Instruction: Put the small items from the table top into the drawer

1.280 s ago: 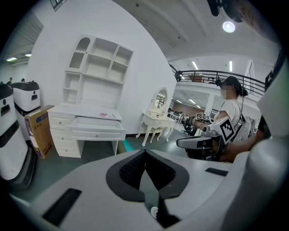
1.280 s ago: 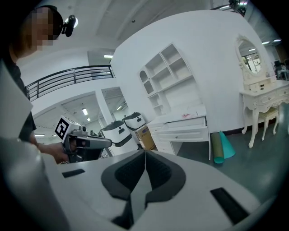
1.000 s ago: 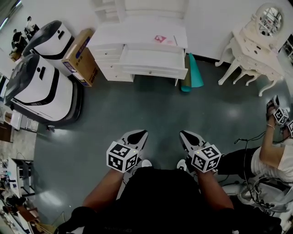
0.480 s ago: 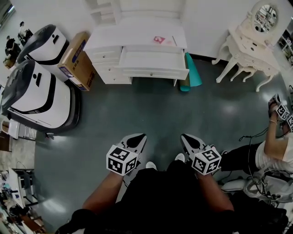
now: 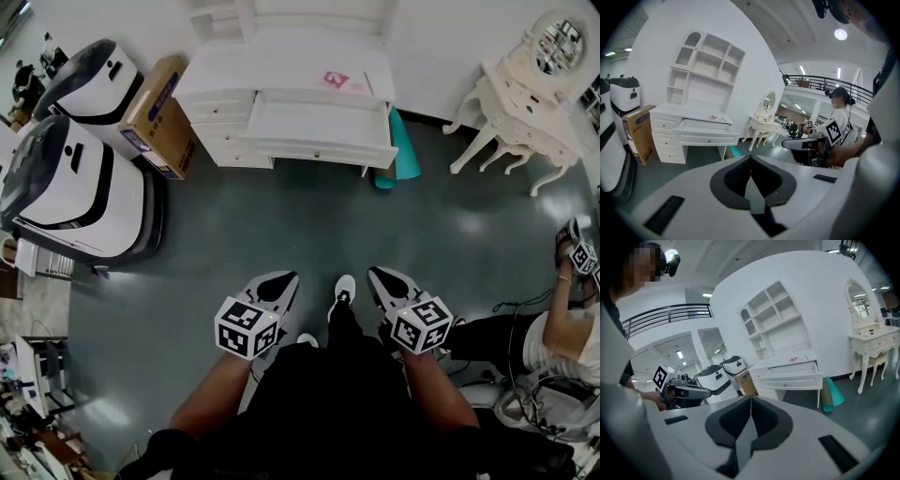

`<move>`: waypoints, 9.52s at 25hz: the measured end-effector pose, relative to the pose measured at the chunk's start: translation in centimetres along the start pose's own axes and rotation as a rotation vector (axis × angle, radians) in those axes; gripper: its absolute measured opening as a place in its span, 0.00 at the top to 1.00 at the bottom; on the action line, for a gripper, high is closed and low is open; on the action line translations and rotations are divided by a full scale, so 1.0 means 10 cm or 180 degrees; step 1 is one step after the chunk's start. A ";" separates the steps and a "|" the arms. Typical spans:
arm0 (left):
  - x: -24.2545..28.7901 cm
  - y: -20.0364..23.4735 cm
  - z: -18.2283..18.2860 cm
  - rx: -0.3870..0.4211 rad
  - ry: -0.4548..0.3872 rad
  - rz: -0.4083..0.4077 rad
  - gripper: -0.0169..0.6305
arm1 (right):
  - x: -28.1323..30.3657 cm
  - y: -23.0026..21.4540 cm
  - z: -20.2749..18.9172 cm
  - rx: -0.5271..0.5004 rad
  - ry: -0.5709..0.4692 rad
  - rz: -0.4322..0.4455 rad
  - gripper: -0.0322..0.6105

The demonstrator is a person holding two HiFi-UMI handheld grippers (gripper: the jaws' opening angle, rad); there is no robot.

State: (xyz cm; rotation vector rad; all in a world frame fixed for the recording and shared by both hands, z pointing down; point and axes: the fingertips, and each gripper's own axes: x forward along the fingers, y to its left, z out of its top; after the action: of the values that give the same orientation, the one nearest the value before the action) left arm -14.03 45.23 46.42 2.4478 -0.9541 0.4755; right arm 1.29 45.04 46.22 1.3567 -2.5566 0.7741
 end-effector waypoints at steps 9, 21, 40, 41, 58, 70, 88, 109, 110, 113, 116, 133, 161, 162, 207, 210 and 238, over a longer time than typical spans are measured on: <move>0.53 0.47 0.50 -0.0010 0.0035 0.0227 0.96 | 0.64 -0.45 0.56 -0.0119 0.0022 0.0237 0.91; 1.37 0.75 1.26 -0.0043 -0.0083 0.0411 0.96 | 1.14 -1.16 1.13 -0.0323 0.0109 0.0537 0.91; 2.04 1.14 1.66 -0.0041 0.0059 0.0398 0.96 | 1.61 -1.87 1.44 -0.0228 0.0167 0.0477 0.91; 2.07 1.19 1.68 -0.0042 0.0067 0.0393 0.96 | 1.65 -1.90 1.45 -0.0218 0.0167 0.0460 0.91; 2.62 2.27 2.23 -0.0062 0.0200 0.0233 0.96 | 2.72 -2.33 1.90 -0.0075 0.0309 0.0137 0.91; 2.97 3.09 2.70 0.0112 0.0346 -0.0131 0.96 | 3.57 -2.55 2.33 0.0000 0.0290 -0.0283 0.91; 3.38 3.72 2.68 0.0135 0.0625 -0.0156 0.96 | 4.57 -3.20 2.55 -0.0375 0.0489 -0.0698 0.91; 3.52 3.68 2.69 -0.0275 0.0561 0.0594 0.96 | 5.67 -3.97 2.50 -0.0788 0.0982 -0.0341 0.90; 3.49 3.68 2.67 -0.0289 0.0568 0.0622 0.96 | 5.72 -4.00 2.51 -0.0790 0.0985 -0.0357 0.90; 3.43 3.67 2.61 -0.0351 0.0570 0.0701 0.96 | 5.84 -4.06 2.53 -0.0785 0.1019 -0.0399 0.84; 3.39 3.66 2.59 -0.0406 0.0539 0.0765 0.96 | 5.95 -4.11 2.51 -0.0754 0.1098 -0.0423 0.81; 3.26 3.75 2.51 -0.0517 0.0464 0.0841 0.96 | 6.04 -4.20 2.35 -0.0836 0.1365 -0.0681 0.89; 3.69 3.67 2.57 -0.0414 0.0576 0.0450 0.96 | 4.98 -3.63 1.51 -0.1201 0.1672 -0.0069 0.91; 3.70 3.67 2.57 -0.0411 0.0582 0.0443 0.96 | 5.02 -3.66 1.44 -0.1229 0.1723 -0.0073 0.91; 3.56 3.68 2.60 -0.0474 0.0432 0.0482 0.96 | 5.02 -3.15 1.62 -0.0786 0.1731 0.0345 0.90; 3.59 3.67 2.64 -0.0424 0.0425 0.0448 0.96 | 4.89 -3.06 1.87 -0.0734 0.1519 0.0396 0.90; 3.70 3.47 2.86 -0.0186 0.0340 0.0244 0.96 | 4.37 -3.11 2.38 -0.0582 0.1043 0.0205 0.90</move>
State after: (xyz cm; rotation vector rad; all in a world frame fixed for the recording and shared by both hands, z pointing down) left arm -8.31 -12.64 50.38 2.3159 -1.0056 0.5900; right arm 3.56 -13.25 53.03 1.0048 -2.3551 0.6875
